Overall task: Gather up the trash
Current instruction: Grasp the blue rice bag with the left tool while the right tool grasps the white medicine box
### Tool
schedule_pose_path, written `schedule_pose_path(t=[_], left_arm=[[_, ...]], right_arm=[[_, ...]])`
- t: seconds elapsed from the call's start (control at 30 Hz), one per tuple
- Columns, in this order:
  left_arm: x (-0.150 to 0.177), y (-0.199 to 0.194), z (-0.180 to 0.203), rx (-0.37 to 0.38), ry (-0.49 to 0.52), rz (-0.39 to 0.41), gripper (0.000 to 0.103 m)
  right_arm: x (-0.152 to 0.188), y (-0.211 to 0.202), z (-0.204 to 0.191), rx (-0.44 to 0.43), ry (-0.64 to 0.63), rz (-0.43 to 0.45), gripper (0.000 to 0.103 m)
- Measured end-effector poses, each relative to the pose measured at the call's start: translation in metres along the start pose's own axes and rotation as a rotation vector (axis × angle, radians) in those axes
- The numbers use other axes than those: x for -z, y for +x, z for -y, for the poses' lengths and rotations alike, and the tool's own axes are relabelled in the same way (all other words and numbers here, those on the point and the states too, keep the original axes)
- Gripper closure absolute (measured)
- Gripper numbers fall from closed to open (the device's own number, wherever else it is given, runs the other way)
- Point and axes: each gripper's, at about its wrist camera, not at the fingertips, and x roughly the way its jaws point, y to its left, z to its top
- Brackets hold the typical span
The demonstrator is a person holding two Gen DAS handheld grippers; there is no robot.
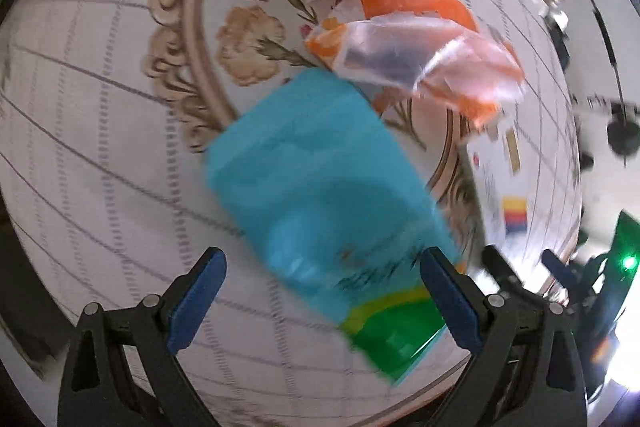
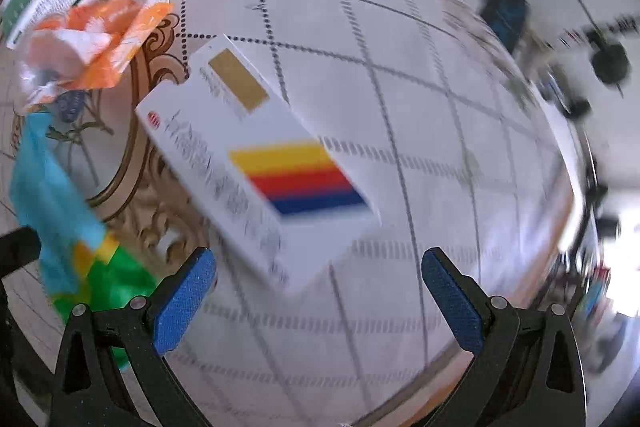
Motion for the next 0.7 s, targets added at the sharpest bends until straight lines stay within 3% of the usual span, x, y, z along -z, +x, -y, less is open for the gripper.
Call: schedule_pose_path(t=[0.2, 0.33, 0.4, 0.5, 0.6, 0.7], left_arm=[[-0.019, 0.02, 0.006, 0.039, -0.136, -0.054, 0.004], [-0.019, 0.021, 0.01, 0.01, -0.125, -0.023, 0.011], [-0.016, 0.02, 0.01, -0.016, -0.076, -0.013, 0.018], [-0.009, 0.019, 0.007, -0.064, 0.02, -0.003, 0.018], [0.007, 0.021, 0.0, -0.131, 0.177, -0.027, 0.018], [0.028, 0.02, -0.016, -0.252, 0.351, -0.013, 0.018]], right_arm=[[-0.024, 0.024, 0.012, -0.082, -0.019, -0.007, 0.0], [-0.018, 0.028, 0.027, -0.117, 0.036, 0.029, 0.006], [-0.011, 0.028, 0.034, -0.116, 0.096, 0.037, 0.014], [0.008, 0.035, 0.039, -0.126, 0.168, 0.011, 0.014], [0.035, 0.042, 0.04, -0.134, 0.236, -0.017, 0.014], [0.078, 0.049, 0.035, -0.163, 0.334, -0.061, 0.014]])
